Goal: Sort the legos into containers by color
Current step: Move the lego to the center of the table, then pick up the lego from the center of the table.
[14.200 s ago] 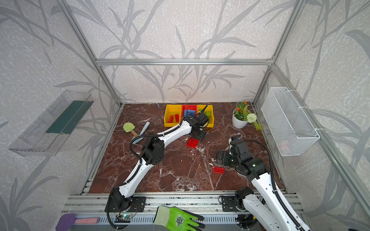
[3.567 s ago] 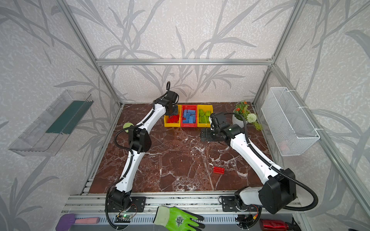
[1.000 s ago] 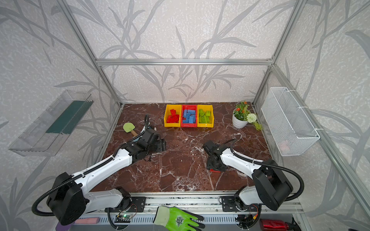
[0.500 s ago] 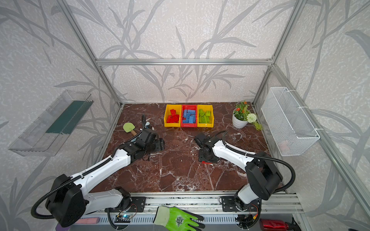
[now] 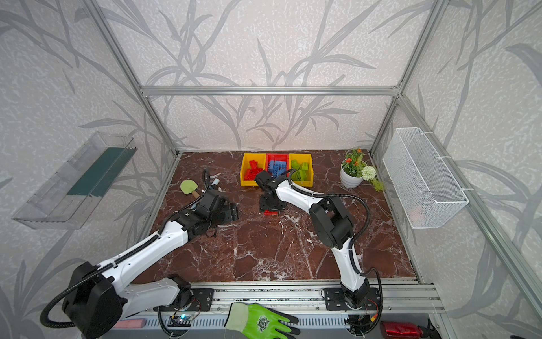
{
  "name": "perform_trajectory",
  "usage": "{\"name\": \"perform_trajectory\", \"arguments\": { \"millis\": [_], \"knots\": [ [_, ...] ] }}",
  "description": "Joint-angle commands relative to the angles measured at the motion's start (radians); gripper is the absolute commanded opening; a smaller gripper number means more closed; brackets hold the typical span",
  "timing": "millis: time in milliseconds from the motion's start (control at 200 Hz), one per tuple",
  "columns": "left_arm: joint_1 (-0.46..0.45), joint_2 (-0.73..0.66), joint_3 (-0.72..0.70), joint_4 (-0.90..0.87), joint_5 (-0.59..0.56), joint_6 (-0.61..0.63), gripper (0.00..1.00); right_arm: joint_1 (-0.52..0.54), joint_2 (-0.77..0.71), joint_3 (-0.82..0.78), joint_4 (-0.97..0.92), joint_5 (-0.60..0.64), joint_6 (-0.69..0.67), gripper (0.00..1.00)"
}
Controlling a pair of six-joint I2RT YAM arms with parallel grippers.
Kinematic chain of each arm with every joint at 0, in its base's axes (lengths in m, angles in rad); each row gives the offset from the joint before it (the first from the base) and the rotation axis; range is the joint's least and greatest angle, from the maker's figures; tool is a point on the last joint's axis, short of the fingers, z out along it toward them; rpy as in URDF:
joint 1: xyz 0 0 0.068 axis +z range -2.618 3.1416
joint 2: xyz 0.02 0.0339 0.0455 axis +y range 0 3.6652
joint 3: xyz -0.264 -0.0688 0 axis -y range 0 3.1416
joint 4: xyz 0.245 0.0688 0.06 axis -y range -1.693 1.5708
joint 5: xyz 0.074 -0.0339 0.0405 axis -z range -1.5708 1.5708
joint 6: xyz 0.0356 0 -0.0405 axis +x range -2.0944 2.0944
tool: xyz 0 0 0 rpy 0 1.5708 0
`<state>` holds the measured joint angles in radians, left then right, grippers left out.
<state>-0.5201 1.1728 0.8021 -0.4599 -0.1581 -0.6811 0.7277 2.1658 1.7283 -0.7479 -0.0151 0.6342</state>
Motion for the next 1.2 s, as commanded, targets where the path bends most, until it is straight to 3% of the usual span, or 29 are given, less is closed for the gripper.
{"name": "perform_trajectory", "arguments": {
  "millis": [0, 145, 365, 450, 695, 935, 1195],
  "knots": [
    [0.009, -0.026, -0.012, -0.048, -0.045, -0.028, 0.85, 0.008, 0.063, 0.105, -0.074, -0.041, -0.042, 0.5],
    [0.015, -0.016, -0.006, -0.063, -0.057, -0.031, 0.85, 0.017, 0.115, 0.176, -0.085, -0.076, -0.055, 0.57],
    [0.018, 0.024, 0.033, -0.083, -0.049, -0.031, 0.85, 0.015, 0.046, 0.146, -0.049, -0.109, -0.088, 0.88],
    [0.018, 0.04, 0.059, -0.095, -0.026, -0.028, 0.85, 0.009, -0.034, 0.088, -0.022, -0.109, -0.099, 0.94],
    [-0.028, 0.15, 0.14, -0.054, 0.1, 0.02, 0.85, -0.075, -0.351, -0.248, 0.049, -0.11, -0.12, 0.96],
    [-0.116, 0.434, 0.316, -0.043, 0.14, 0.274, 0.82, -0.229, -0.669, -0.643, 0.113, -0.206, -0.146, 0.96],
    [-0.124, 0.571, 0.397, 0.02, 0.223, 0.496, 0.8, -0.33, -0.885, -0.837, 0.15, -0.263, -0.182, 0.97]
  ]
}}
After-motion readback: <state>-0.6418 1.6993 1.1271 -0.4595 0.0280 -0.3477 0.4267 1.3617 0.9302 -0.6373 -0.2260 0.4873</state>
